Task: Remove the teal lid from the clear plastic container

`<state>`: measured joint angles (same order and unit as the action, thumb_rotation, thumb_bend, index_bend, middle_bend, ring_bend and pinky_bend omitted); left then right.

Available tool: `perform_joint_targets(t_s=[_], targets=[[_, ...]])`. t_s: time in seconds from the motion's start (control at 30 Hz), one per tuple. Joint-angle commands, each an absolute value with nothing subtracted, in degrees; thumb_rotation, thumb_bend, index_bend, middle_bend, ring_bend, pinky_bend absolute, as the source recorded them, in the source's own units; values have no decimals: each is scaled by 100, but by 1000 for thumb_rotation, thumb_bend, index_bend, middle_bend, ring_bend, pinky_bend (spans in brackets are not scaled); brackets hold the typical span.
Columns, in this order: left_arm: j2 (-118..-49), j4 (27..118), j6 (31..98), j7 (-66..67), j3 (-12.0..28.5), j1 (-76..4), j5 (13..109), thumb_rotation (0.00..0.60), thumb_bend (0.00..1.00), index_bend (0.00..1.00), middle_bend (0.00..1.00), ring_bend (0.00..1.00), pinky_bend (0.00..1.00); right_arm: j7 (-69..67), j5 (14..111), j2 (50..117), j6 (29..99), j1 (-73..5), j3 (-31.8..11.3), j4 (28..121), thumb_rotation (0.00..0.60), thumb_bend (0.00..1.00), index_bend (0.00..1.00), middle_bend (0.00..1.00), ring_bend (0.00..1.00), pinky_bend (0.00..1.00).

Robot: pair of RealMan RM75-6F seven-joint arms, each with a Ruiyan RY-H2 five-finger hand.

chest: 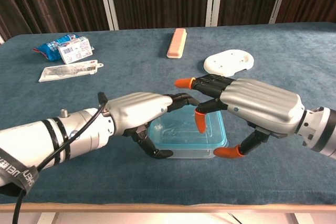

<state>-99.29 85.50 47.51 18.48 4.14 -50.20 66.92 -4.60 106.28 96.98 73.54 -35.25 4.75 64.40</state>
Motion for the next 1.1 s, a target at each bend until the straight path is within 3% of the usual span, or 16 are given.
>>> perform_joint_targets(t_s=[0.03,1.1], targets=[[-9941,8546,4751,1866,414,-5017,6695,600,275,0,0,322,284,-454,10619,9709,7352,-3535,475,6432,600,398,610,26,0,0],[-9943,8549,4685,1915,437,-4993,6667,600,275,0,0,335,284,-348,10558,9760,7356,-3568,550,6310,600,397,608,26,0,0]])
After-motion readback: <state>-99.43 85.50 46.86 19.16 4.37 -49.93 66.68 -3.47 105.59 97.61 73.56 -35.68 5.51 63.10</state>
